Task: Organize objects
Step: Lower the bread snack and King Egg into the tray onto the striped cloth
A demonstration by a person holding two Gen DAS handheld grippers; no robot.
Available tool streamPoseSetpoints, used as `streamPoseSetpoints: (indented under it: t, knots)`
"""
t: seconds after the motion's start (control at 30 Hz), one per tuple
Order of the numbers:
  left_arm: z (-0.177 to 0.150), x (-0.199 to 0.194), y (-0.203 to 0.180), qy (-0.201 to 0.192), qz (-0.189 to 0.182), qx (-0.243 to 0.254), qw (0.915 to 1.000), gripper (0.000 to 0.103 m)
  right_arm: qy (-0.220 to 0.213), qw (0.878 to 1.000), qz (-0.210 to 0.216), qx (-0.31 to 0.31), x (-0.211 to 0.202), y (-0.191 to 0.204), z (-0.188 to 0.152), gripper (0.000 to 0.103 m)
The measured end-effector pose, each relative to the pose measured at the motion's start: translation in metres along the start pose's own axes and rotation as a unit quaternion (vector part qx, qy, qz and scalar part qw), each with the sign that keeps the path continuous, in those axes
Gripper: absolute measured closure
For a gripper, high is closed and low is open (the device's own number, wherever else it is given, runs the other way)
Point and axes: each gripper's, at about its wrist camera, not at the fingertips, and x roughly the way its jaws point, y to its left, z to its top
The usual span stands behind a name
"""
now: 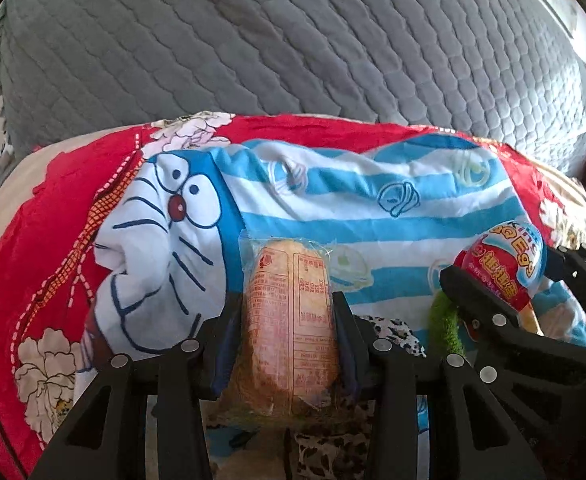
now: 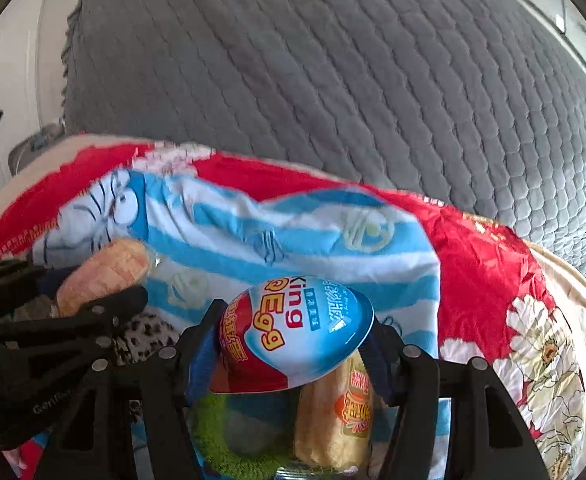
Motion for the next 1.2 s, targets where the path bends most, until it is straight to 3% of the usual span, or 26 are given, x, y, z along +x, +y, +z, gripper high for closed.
streamPoseSetpoints:
  t: [0.73, 1.2]
  knots:
    - [-0.0024, 0.0077, -0.0075, 0.014, 0.02, 0.021, 0.9995, 0.059, 0.003, 1.0, 0.016, 0.001, -0.0003, -0.0036, -0.0086, 0.041]
    - [-0.0036, 0.0053, -0.0069, 0.018, 0.032, 0.016, 0.9992, 0.05, 0.0, 1.0, 0.021, 0.004, 0.0004, -0.0042, -0.01, 0.04]
